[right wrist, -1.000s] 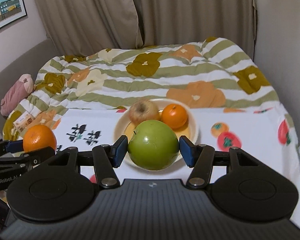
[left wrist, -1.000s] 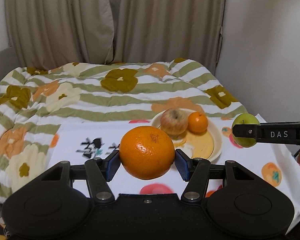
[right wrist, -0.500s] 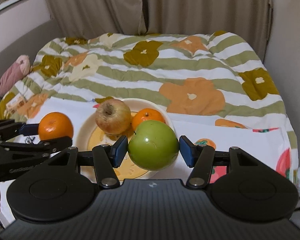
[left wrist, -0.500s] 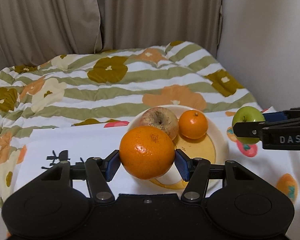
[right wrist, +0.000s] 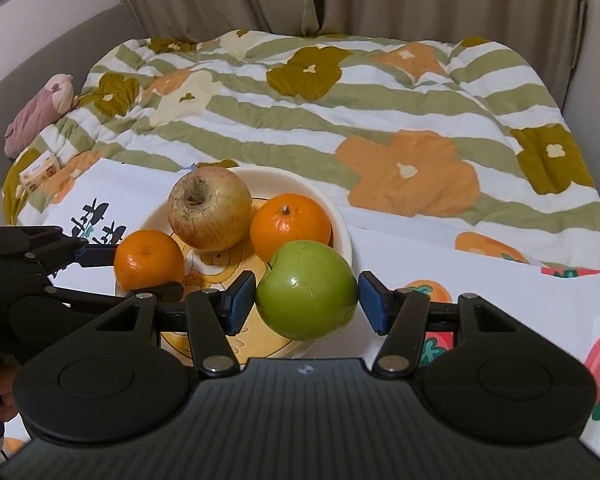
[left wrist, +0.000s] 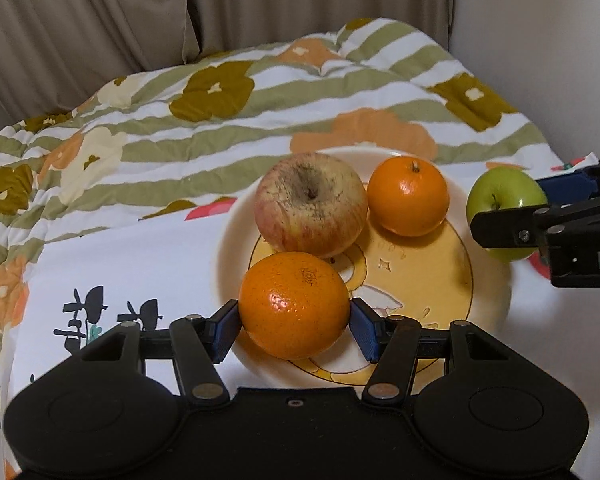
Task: Organize fruits
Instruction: 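Carry the orange and green apple into the duck bowl and release both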
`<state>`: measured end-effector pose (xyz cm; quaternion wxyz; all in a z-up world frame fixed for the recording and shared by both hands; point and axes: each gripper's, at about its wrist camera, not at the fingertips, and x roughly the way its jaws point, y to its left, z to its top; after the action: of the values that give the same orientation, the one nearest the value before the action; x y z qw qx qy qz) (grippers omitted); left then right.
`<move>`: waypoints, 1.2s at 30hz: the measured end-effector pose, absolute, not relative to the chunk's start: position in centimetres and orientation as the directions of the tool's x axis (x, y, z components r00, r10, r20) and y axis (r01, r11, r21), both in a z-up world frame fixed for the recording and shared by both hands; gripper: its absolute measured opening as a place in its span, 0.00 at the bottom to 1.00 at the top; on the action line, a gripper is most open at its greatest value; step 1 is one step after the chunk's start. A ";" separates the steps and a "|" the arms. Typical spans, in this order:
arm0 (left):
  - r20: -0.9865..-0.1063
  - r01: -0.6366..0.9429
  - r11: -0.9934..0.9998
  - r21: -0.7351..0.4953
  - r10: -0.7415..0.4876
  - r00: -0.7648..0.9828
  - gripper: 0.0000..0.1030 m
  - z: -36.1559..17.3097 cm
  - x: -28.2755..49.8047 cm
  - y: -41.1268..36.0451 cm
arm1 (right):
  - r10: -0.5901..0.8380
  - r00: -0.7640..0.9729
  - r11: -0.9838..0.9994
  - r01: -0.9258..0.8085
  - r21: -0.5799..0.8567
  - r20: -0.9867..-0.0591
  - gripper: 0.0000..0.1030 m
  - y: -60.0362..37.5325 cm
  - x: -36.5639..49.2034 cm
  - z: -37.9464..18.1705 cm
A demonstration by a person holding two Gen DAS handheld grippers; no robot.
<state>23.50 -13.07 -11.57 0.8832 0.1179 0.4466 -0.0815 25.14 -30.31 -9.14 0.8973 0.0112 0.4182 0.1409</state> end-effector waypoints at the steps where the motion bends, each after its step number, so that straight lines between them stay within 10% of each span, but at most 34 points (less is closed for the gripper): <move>1: -0.810 0.251 0.959 0.134 -0.040 0.585 0.61 -11.7 23.6 -13.1 | 0.264 0.609 0.959 -0.246 0.139 -0.748 0.69 -30.3 25.3 -9.1; 3: -0.817 0.254 0.957 0.139 -0.034 0.576 0.63 -11.8 23.8 -13.3 | 0.266 0.607 0.958 -0.249 0.138 -0.749 0.69 -30.3 25.3 -9.1; 7: -0.768 0.242 0.952 0.190 -0.009 0.640 0.98 -10.3 22.9 -13.4 | 0.269 0.606 0.958 -0.252 0.140 -0.749 0.69 -30.7 25.4 -8.7; 34: -0.747 -0.014 0.994 0.111 0.093 0.659 0.98 -7.4 16.3 -5.6 | 0.295 0.553 0.919 -0.386 0.075 -0.779 0.70 -25.5 25.6 -11.2; 36: -0.744 -0.021 0.994 0.109 0.096 0.661 0.98 -7.3 16.0 -5.4 | 0.299 0.581 0.921 -0.385 0.068 -0.757 0.87 -25.5 25.4 -10.8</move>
<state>15.99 -5.40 -7.33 0.9103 0.0454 0.4102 0.0321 25.38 -25.52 -10.76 0.8876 -0.0516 0.4152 0.1925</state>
